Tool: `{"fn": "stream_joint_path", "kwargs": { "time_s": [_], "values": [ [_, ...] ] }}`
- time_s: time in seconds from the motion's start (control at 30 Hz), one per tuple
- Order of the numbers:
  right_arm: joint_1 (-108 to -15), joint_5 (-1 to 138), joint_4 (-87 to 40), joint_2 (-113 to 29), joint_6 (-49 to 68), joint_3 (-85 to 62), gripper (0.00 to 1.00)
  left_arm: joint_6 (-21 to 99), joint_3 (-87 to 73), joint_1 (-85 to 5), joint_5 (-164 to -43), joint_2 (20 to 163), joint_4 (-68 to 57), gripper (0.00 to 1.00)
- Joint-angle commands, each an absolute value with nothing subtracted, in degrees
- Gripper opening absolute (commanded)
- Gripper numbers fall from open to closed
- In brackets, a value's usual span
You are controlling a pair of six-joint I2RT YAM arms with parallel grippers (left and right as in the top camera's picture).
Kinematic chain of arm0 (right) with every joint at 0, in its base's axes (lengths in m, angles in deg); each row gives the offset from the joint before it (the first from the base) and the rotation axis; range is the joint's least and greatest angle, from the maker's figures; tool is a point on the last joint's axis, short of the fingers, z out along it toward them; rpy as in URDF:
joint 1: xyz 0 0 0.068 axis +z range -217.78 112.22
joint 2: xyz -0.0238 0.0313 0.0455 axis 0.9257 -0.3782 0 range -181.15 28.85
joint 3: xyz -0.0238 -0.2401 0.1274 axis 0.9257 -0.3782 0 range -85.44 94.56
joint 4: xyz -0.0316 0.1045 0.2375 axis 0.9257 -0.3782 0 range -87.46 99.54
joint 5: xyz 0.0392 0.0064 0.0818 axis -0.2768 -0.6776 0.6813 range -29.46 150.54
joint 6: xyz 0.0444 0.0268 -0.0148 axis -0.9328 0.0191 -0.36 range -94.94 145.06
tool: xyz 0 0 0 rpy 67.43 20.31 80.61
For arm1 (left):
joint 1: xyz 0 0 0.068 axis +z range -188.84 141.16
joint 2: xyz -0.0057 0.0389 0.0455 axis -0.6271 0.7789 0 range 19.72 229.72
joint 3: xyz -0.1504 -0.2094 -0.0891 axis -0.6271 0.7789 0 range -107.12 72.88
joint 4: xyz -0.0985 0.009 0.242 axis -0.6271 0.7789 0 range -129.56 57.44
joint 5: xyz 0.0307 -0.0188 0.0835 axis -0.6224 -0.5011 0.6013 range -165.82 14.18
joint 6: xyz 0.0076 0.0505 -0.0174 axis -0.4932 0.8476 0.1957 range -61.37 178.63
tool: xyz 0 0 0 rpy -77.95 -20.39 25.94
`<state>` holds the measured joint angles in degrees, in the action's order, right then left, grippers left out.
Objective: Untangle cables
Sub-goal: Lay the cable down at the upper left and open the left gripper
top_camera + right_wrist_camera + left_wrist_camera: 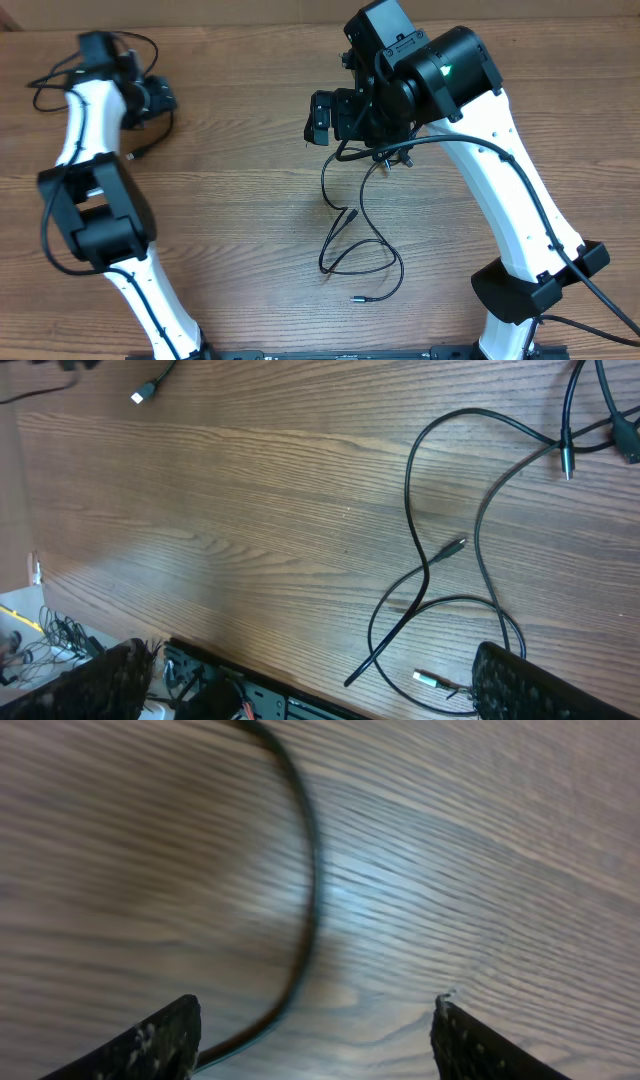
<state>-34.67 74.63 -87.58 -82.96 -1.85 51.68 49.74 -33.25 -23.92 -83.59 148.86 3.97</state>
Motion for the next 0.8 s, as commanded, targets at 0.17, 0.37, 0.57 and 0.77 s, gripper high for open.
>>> {"fn": "stream_joint_path", "kwargs": {
  "time_s": [0.17,0.37,0.57,0.77],
  "values": [
    [-34.4,73.8,-87.5,-82.0,-1.4,51.8,1.0,49.7,-30.3,-28.8,-68.9,148.0,0.3,0.57],
    [-34.4,73.8,-87.5,-82.0,-1.4,51.8,1.0,49.7,-30.3,-28.6,-69.5,151.2,-0.8,0.59],
    [-34.4,74.3,-87.5,-82.0,-1.4,51.8,1.0,51.1,-30.3,-28.7,-70.4,153.8,-1.3,0.6],
    [-34.2,74.3,-87.5,-82.0,-1.4,51.8,1.0,51.1,-30.3,-28.1,-70.6,153.9,-1.9,0.49]
  ]
}}
